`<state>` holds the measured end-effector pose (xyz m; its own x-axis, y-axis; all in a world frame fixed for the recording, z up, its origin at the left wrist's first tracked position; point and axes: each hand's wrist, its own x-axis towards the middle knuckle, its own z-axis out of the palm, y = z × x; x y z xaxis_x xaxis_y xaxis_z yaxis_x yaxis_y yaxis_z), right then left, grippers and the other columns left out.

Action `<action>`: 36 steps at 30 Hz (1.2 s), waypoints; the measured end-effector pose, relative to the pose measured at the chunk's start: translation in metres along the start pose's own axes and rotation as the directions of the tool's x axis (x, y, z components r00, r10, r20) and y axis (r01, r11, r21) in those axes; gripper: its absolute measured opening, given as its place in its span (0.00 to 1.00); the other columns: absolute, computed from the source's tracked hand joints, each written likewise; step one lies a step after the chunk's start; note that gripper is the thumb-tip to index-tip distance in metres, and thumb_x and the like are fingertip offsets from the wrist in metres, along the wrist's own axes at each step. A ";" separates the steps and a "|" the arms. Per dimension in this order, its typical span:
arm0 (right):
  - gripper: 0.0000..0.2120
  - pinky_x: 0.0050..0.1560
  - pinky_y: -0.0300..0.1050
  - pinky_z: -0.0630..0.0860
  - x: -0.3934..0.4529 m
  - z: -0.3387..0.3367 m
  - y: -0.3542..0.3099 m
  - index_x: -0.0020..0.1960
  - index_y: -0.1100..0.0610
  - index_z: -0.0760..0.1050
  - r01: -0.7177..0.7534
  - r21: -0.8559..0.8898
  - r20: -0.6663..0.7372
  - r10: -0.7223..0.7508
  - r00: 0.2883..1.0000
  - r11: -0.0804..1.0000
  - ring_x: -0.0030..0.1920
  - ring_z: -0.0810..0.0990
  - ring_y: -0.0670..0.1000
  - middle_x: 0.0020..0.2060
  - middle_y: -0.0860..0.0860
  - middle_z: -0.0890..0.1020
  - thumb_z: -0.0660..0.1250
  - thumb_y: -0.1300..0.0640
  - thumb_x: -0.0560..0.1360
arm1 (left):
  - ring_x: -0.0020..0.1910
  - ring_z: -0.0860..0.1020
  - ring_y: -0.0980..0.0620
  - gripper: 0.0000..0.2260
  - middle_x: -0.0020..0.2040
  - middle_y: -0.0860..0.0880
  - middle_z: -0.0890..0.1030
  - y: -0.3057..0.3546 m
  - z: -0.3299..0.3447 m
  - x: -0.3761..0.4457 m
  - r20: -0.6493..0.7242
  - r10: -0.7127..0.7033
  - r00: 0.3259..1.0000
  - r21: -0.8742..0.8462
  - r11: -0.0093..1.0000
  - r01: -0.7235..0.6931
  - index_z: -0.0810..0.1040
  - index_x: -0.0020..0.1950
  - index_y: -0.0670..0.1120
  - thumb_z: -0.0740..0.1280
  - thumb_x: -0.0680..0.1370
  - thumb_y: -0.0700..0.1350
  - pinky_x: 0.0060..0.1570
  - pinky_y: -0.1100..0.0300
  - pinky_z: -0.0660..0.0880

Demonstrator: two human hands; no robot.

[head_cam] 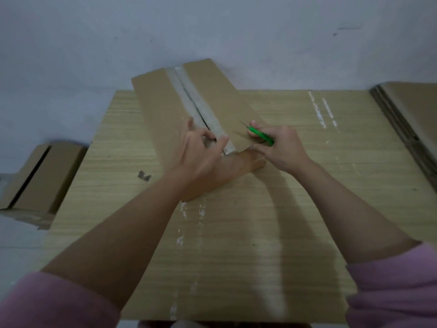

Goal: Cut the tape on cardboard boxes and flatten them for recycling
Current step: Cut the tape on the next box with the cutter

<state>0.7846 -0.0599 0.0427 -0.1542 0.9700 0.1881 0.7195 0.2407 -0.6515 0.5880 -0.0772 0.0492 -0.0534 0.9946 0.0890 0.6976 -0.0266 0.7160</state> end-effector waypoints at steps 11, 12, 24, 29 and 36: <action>0.25 0.62 0.30 0.62 0.003 0.008 -0.016 0.64 0.55 0.76 -0.095 0.082 0.102 0.086 0.991 0.992 0.68 0.70 0.49 0.71 0.51 0.67 0.72 0.66 0.68 | 0.76 0.48 0.47 0.15 0.78 0.44 0.49 0.027 -0.017 0.000 0.198 -0.349 0.916 -0.149 0.913 0.380 0.79 0.57 0.53 0.67 0.72 0.42 0.74 0.49 0.47; 0.26 0.61 0.28 0.60 0.002 0.007 -0.012 0.65 0.55 0.75 -0.109 0.102 0.106 0.098 0.990 0.989 0.68 0.69 0.47 0.70 0.49 0.68 0.74 0.65 0.68 | 0.76 0.48 0.48 0.14 0.77 0.43 0.51 0.025 -0.021 -0.003 0.227 -0.268 0.936 -0.060 0.956 0.288 0.78 0.54 0.56 0.67 0.73 0.41 0.74 0.50 0.47; 0.11 0.42 0.40 0.71 -0.072 0.029 -0.010 0.60 0.60 0.70 -0.236 0.576 -0.416 0.529 0.740 0.783 0.41 0.74 0.50 0.43 0.52 0.76 0.58 0.59 0.79 | 0.77 0.43 0.52 0.29 0.78 0.52 0.43 0.021 0.022 -0.019 0.389 0.196 0.900 0.574 0.713 -0.403 0.45 0.78 0.53 0.52 0.80 0.59 0.68 0.40 0.49; 0.18 0.21 0.35 0.61 -0.089 0.034 -0.021 0.62 0.41 0.70 -0.316 0.891 0.008 0.685 0.729 0.326 0.23 0.63 0.45 0.28 0.50 0.68 0.53 0.61 0.82 | 0.76 0.40 0.53 0.24 0.78 0.54 0.41 0.047 0.047 -0.019 0.360 0.088 0.929 0.542 0.790 -0.285 0.43 0.77 0.54 0.45 0.82 0.55 0.69 0.38 0.45; 0.22 0.18 0.32 0.56 -0.069 0.014 -0.028 0.71 0.43 0.65 -0.349 0.920 0.151 0.658 0.737 0.179 0.19 0.59 0.43 0.26 0.49 0.63 0.51 0.62 0.82 | 0.76 0.41 0.54 0.22 0.78 0.54 0.42 0.055 0.051 -0.018 0.369 0.052 0.928 0.511 0.822 -0.250 0.44 0.77 0.55 0.44 0.83 0.52 0.70 0.38 0.43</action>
<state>0.7654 -0.1327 0.0374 0.2573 0.8790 -0.4015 -0.4402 -0.2632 -0.8584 0.6636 -0.0916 0.0521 0.2506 0.9585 -0.1360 0.9523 -0.2188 0.2125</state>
